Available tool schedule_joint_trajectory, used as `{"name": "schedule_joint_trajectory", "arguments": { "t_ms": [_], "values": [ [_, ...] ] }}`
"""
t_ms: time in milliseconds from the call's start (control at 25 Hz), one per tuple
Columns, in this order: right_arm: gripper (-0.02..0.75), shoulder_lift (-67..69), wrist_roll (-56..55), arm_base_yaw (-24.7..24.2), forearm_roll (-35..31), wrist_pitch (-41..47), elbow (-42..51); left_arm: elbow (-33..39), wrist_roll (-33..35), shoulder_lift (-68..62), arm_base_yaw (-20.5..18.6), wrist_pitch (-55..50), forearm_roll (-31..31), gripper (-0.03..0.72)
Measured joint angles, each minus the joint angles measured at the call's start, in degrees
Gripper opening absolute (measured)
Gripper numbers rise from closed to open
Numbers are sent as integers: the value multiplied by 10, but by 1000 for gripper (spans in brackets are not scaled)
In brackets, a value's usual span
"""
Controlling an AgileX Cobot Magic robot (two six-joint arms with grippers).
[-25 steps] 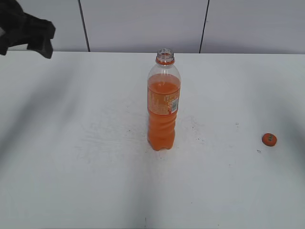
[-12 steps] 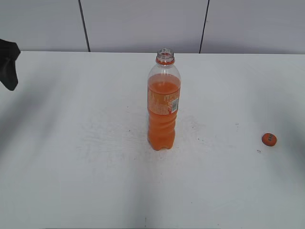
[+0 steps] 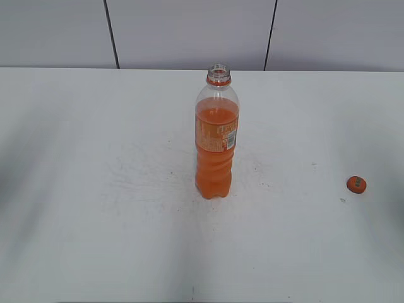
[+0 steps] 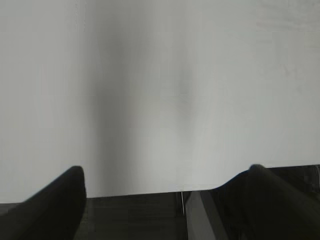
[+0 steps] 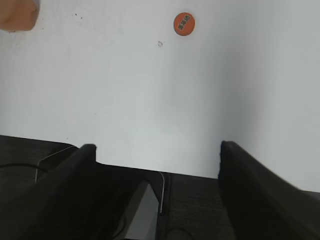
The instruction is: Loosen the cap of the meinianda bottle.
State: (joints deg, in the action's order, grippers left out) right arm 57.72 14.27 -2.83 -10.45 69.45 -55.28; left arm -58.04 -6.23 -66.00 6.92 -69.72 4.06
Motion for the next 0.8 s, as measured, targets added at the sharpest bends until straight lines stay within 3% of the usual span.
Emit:
{"name": "schedule_joint_trajectory", "arguments": {
  "t_ms": [320, 600, 800],
  "values": [
    [563, -128, 0, 0, 85, -2, 66, 117, 46, 276, 0, 16, -1, 588],
    [563, -238, -1, 0, 40, -16, 124, 211, 101, 485, 0, 47, -12, 587],
    [563, -322, -1, 0, 31, -18, 172, 239, 111, 608, 0, 62, -22, 587]
  ]
}}
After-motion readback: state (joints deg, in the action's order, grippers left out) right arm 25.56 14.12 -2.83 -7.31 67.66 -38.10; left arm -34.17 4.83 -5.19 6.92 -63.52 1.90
